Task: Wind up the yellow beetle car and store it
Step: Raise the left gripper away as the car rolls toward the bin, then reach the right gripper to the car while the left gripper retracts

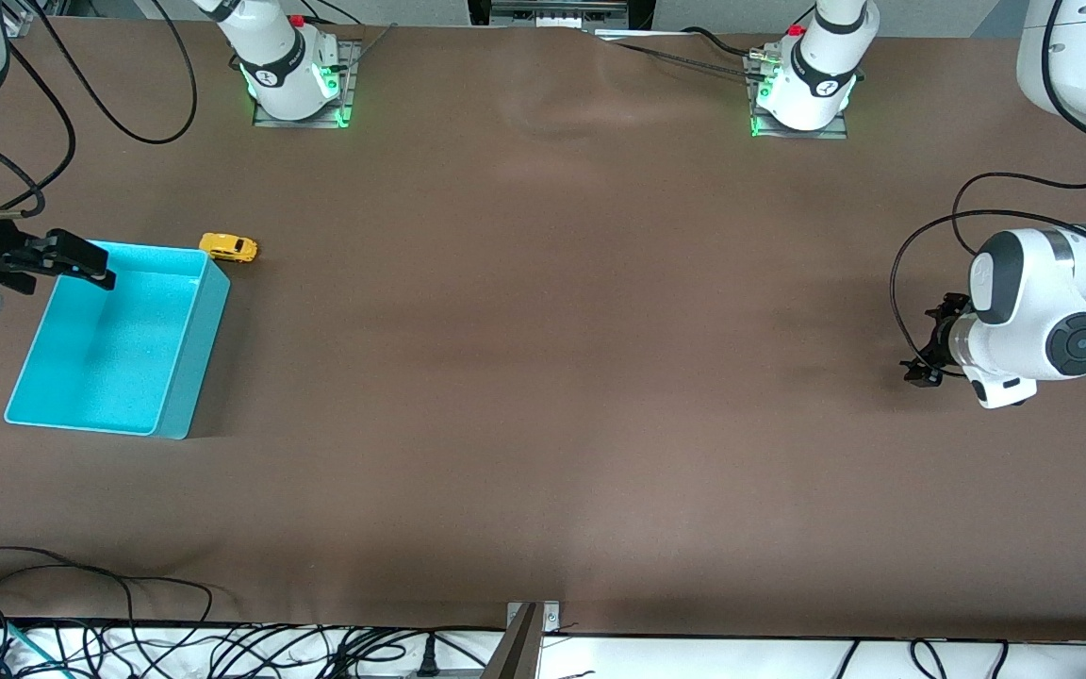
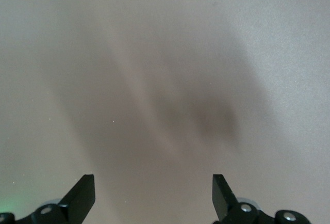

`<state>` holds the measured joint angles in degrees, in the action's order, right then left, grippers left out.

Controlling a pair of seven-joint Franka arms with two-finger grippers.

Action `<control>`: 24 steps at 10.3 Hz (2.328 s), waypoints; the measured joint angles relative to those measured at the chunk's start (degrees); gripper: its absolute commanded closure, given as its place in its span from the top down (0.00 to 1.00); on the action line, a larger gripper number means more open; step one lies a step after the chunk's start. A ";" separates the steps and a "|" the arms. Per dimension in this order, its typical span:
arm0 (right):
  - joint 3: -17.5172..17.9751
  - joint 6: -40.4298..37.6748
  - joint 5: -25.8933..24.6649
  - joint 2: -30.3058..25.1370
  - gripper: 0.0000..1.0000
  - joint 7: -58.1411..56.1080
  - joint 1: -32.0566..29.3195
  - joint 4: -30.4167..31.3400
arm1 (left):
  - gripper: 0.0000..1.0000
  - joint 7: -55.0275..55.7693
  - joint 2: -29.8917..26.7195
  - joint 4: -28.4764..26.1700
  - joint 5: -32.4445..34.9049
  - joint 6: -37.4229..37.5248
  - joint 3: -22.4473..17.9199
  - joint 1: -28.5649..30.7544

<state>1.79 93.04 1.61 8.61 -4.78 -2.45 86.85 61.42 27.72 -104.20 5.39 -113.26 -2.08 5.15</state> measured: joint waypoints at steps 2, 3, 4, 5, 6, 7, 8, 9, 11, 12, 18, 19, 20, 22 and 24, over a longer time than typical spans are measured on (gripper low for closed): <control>2.73 -1.22 0.11 0.06 1.00 0.02 1.05 0.04 | 1.00 -0.03 1.42 1.22 -0.76 -0.01 0.00 0.03; 3.53 -1.37 0.10 0.25 1.00 0.09 1.81 0.18 | 1.00 -0.03 2.43 1.95 -0.82 -0.03 0.00 0.05; 3.70 -1.39 0.10 0.82 1.00 -0.01 2.35 0.27 | 1.00 -0.03 3.22 2.60 -0.82 -0.04 0.00 0.08; 3.76 -1.32 0.14 1.85 1.00 -0.33 2.86 0.39 | 1.00 -0.03 3.63 3.04 -0.83 -0.04 0.00 0.08; 4.12 -0.78 0.16 2.84 1.00 -0.50 3.75 0.89 | 1.00 -0.03 3.71 3.23 -0.83 -0.04 0.00 0.08; 5.26 0.94 0.16 3.42 1.00 -0.50 4.56 2.48 | 1.00 -0.04 3.71 3.33 -0.83 -0.04 0.00 0.09; 6.58 3.53 0.15 3.21 1.00 -0.79 5.10 5.28 | 1.00 -0.04 3.71 3.36 -0.84 -0.04 0.00 0.11; 7.78 6.44 0.12 2.17 1.00 -2.18 5.29 9.16 | 1.00 -0.04 3.72 3.37 -1.00 -0.04 0.00 0.16; 9.20 9.36 0.07 -1.09 1.00 -9.07 3.85 17.64 | 1.00 -0.04 3.96 3.76 -5.28 -0.07 -0.09 0.79; 10.44 10.20 0.07 -2.44 1.00 -13.62 1.76 21.33 | 1.00 -0.09 4.18 4.45 -6.76 -0.07 -0.15 1.57; 21.70 26.63 0.01 -10.27 1.00 -46.59 -12.42 43.83 | 1.00 -3.91 1.63 13.63 -7.21 -0.15 0.94 1.72; 23.96 26.90 0.00 -10.69 1.00 -51.63 -15.39 44.25 | 1.00 -7.97 -0.41 14.25 -7.21 0.01 1.90 1.67; 25.10 26.99 0.00 -10.97 1.00 -56.92 -17.73 44.60 | 1.00 -12.32 -2.74 14.28 -7.21 0.37 2.65 1.55; 25.36 30.47 -0.04 -10.36 1.00 -67.33 -20.87 47.02 | 1.00 -20.21 -7.10 14.33 -7.21 1.47 3.71 1.51; 25.30 36.01 -0.30 -6.50 1.00 -75.36 -23.87 49.01 | 1.00 -30.33 -10.04 15.44 -7.22 6.97 4.00 1.51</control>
<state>27.09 129.04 1.31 2.11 -80.14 -26.32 135.86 31.10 17.69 -88.76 -1.83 -106.29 1.92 6.66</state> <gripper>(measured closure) 0.000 0.000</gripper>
